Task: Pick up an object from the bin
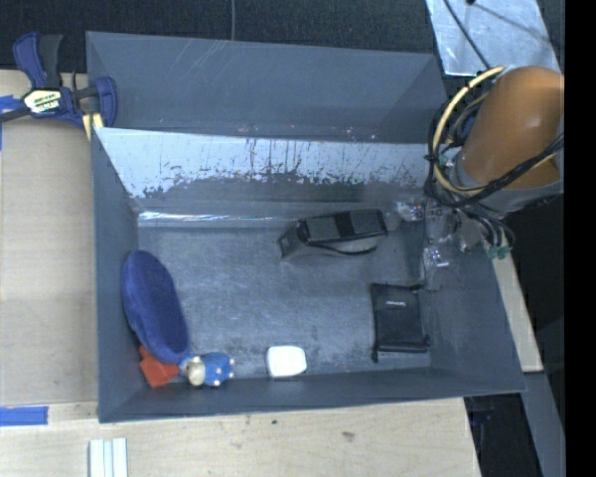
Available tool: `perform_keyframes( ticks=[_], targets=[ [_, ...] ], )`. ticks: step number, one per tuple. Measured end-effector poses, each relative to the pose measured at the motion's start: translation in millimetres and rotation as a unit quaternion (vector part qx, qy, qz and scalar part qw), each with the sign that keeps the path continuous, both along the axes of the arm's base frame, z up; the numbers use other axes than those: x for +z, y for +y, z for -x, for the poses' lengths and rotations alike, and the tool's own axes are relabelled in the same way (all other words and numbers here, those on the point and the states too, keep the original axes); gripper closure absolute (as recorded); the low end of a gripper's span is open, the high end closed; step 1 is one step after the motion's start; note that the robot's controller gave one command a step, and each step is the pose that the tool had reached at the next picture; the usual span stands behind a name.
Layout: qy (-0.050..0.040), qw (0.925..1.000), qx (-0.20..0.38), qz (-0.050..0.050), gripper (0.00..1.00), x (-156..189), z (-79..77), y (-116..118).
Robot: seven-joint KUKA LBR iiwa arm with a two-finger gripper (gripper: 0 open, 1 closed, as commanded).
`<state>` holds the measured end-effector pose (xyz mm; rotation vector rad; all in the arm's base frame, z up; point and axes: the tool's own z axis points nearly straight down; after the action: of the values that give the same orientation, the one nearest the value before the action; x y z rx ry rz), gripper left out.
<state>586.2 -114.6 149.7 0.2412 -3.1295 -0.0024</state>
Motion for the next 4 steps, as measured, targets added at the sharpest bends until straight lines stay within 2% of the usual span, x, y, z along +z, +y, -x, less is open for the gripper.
perform_keyframes(
  ticks=[1, 2, 3, 4],
  targets=[
    [-0.0156, 0.9835, 0.18, 0.007, 0.0, -46.4, -37.0, 20.5],
    [-0.0148, 0.9985, 0.052, 0.004, 0.0, -52.5, -43.5, 38.1],
    [-0.0123, 0.9988, 0.047, 0.007, 0.0, -51.3, -38.1, 45.4],
    [-0.0116, 0.9989, 0.045, 0.003, 0.0, -51.6, -39.1, 41.9]
  ],
)
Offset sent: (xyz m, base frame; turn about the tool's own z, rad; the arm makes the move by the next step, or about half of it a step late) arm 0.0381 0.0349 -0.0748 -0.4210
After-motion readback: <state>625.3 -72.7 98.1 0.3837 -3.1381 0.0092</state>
